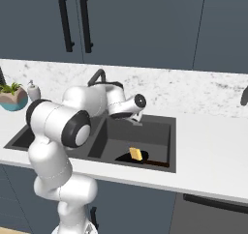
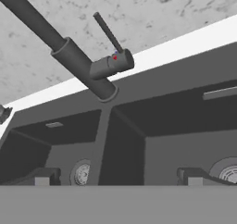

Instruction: Pick the pan and sponge and place them into the sink. Then turn on the water.

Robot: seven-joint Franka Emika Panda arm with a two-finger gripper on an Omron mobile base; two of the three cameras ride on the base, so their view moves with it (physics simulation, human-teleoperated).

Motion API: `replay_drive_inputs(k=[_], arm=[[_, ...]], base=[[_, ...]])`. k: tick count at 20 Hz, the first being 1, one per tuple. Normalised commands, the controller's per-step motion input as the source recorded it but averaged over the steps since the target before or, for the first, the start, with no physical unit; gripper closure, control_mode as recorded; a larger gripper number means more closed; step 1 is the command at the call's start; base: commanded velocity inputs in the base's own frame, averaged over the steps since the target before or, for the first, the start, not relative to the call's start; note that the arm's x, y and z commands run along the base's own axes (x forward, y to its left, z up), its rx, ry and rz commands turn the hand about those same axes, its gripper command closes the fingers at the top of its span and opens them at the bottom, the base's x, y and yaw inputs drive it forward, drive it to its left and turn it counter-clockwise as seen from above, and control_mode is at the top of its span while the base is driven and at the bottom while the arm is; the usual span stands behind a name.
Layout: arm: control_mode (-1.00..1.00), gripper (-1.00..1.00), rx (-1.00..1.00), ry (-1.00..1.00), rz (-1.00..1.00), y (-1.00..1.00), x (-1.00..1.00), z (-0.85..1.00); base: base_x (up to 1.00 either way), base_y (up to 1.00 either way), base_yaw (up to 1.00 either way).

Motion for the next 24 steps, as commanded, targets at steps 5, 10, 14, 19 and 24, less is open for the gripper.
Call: replay_drive_inputs(k=[5, 10, 14, 19, 24], arm=[[-1.00, -1.00, 0.01, 0.00, -0.05, 0.14, 0.14, 0.00], [-1.00, -1.00, 0.05, 0.00, -0.04, 0.12, 0.22, 0.00], [-1.00, -1.00, 0.08, 0.00, -0.03, 0.06, 0.25, 0.00], [-1.00, -1.00, 0.06, 0.00, -0.02, 0.04, 0.27, 0.00], [-1.00, -1.00, 0.03, 0.00, -0.03, 0.05, 0.26, 0.00]], base=[[0.00, 0.00, 0.00], [0.00, 0.00, 0.00], [0.00, 0.00, 0.00], [0.00, 0.00, 0.00], [0.00, 0.00, 0.00]])
